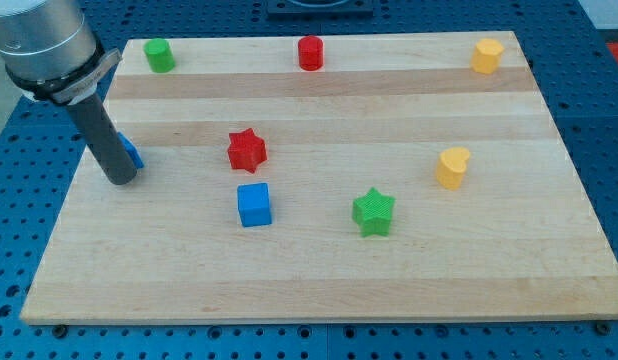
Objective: Move your arm left to the yellow heart
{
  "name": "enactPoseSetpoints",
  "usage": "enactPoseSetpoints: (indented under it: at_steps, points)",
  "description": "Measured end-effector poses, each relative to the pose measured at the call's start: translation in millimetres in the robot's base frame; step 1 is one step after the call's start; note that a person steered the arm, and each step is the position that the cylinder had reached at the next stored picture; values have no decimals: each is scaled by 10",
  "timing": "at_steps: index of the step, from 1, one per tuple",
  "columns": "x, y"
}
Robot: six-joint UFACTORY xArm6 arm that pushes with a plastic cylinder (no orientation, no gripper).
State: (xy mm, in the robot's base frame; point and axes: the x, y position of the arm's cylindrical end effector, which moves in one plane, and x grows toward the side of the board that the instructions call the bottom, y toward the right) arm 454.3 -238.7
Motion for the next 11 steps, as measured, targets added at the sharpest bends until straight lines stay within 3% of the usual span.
enactPoseSetpoints:
  at_steps: [6, 11]
  points:
    - [77, -34]
    - [126, 685]
